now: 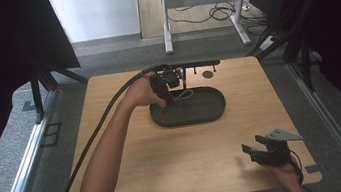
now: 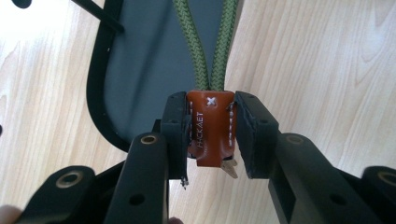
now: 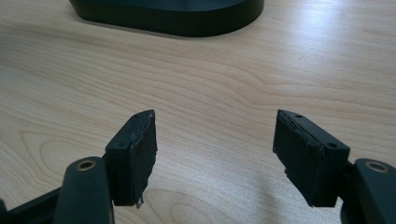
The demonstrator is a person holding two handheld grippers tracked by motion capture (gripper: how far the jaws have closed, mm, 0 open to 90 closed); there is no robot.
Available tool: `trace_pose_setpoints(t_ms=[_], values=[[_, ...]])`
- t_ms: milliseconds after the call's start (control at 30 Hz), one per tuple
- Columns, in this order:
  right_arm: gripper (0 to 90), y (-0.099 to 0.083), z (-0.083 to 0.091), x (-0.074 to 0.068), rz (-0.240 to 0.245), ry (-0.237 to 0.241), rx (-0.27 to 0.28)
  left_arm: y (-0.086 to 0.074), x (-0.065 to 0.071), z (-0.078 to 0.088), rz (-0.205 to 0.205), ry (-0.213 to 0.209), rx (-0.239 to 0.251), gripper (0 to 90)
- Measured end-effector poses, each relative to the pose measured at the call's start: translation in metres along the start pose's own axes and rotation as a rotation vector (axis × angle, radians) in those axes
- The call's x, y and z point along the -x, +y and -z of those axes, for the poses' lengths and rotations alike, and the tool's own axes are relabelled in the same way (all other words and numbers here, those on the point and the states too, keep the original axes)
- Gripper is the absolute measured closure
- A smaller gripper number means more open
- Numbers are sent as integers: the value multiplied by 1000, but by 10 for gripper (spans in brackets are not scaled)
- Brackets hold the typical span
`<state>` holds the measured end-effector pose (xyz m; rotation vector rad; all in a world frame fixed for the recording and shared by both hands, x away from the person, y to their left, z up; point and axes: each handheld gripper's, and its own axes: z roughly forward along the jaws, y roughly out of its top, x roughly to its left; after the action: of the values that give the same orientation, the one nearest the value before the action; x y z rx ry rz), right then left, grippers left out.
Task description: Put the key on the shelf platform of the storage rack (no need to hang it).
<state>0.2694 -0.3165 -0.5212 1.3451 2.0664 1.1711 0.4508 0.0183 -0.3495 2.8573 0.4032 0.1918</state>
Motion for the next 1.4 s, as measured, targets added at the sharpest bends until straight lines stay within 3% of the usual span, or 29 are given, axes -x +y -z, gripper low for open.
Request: trace_pose_setpoints(t_ms=[867, 1400], values=[[308, -1, 0, 3, -2, -3, -2, 17, -12, -21, 8, -1, -19, 668], [308, -3, -3, 3, 1, -4, -15, 10, -25, -63, 44, -7, -64, 664]])
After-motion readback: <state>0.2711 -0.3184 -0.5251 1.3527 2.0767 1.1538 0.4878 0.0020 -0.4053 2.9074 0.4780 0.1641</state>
